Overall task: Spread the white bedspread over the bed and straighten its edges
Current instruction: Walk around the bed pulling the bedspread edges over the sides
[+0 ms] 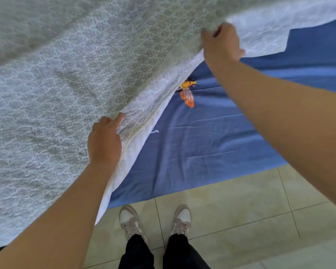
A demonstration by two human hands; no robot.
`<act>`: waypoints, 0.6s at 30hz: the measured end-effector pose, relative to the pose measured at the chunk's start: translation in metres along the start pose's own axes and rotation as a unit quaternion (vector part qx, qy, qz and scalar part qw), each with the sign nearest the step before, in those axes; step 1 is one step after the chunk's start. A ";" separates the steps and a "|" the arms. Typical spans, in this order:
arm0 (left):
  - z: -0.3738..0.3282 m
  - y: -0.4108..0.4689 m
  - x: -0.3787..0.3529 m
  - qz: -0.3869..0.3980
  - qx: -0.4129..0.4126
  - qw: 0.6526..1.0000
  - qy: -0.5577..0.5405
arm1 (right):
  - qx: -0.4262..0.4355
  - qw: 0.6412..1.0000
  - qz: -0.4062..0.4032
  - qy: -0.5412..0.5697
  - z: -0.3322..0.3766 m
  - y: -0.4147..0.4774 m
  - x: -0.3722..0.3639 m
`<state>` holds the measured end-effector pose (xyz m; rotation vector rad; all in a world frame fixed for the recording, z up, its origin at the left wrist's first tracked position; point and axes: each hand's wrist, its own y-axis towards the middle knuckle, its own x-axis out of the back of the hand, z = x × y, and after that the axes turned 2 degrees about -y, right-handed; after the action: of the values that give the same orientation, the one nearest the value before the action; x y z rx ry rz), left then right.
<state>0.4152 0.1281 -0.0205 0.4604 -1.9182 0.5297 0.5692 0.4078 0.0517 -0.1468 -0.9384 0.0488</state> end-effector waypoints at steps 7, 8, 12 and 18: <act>-0.004 0.007 0.001 0.050 0.044 0.994 0.089 | 0.280 0.865 0.335 -0.247 0.016 0.002 -0.035; -0.003 0.007 0.001 0.033 -0.002 0.995 0.099 | 0.304 0.830 0.331 -0.330 0.009 -0.003 -0.040; 0.004 0.000 0.004 0.059 -0.137 0.987 0.056 | 0.379 0.778 0.255 -0.432 -0.011 -0.024 -0.064; 0.010 0.002 0.000 0.092 -0.076 0.993 0.019 | 0.395 0.794 0.166 -0.431 -0.014 -0.024 -0.074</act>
<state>0.4071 0.1244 -0.0246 0.1743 -1.9575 0.5038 0.5358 0.3746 -0.0122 0.5495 -1.7159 0.8929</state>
